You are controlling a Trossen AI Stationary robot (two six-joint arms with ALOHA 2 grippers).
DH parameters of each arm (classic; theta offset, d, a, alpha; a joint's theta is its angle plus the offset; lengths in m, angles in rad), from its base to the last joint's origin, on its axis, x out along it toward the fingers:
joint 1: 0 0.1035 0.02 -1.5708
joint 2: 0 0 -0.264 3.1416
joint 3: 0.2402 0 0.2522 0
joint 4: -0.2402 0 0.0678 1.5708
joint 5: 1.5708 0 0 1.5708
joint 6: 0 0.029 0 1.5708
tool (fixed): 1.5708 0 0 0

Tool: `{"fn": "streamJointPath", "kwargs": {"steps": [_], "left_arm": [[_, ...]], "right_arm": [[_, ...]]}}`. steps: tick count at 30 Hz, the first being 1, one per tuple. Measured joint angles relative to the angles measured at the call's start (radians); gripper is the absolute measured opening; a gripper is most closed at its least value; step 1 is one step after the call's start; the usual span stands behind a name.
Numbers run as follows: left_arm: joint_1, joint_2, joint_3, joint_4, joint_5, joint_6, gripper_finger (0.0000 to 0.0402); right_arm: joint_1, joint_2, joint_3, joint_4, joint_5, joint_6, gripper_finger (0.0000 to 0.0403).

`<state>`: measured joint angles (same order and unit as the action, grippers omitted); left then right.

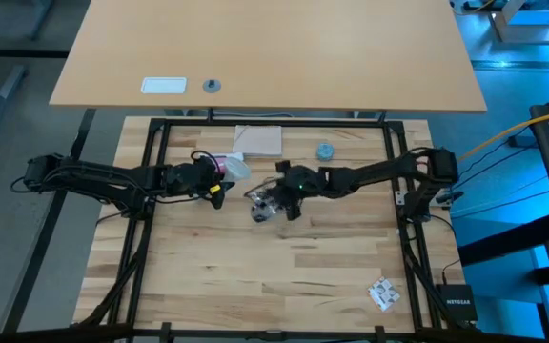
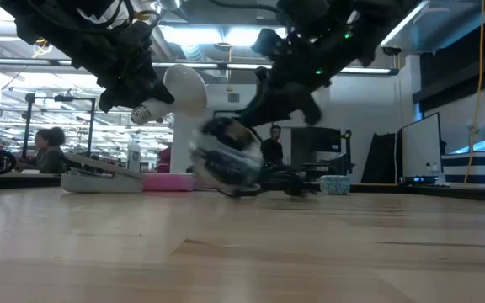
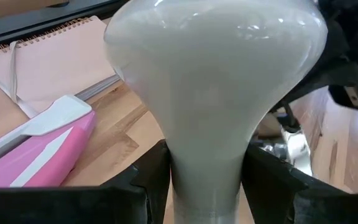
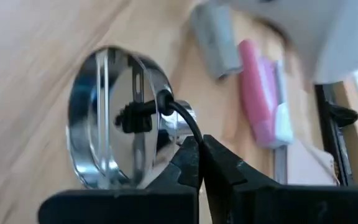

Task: Screw lightbulb
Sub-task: Insert the white lightbulb into the desk lamp

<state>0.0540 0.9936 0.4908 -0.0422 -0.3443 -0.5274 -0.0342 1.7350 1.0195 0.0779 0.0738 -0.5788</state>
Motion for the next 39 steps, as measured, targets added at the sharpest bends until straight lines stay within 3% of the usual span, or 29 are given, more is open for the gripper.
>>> {"fn": "streamJointPath", "kwargs": {"steps": [4,9,13,20,25,29,36,39], "left_arm": [[0.001,0.0,0.0,0.0,-0.002,0.02,0.0155],[0.001,0.0,0.0,0.001,0.009,0.009,0.0155],[-0.012,0.0,0.0,0.001,0.137,0.006,0.0155],[-0.093,0.0,0.0,0.003,0.32,-0.063,0.0155],[-0.168,0.015,0.0,0.032,0.326,-0.076,0.0155],[-0.205,0.066,0.0,0.106,0.317,-0.075,0.0155],[-0.211,0.2,0.0,0.158,0.311,-0.075,0.0155],[-0.199,0.243,0.0,0.153,0.304,-0.075,0.0155]], "right_arm": [[0.073,-0.002,0.0,-0.117,0.088,-0.054,0.0007],[0.149,0.003,0.002,-0.178,0.318,-0.057,0.0007],[0.158,0.004,0.007,-0.193,0.431,-0.057,0.0007],[0.104,0.005,0.05,-0.196,0.404,-0.053,0.0009],[0.066,0.005,0.098,-0.194,0.327,-0.031,0.0007],[0.057,0.005,0.137,-0.19,0.325,-0.029,0.0009],[0.059,0.005,0.187,-0.191,0.323,-0.054,0.0008],[0.059,0.005,0.192,-0.193,0.266,-0.055,0.001]]}}
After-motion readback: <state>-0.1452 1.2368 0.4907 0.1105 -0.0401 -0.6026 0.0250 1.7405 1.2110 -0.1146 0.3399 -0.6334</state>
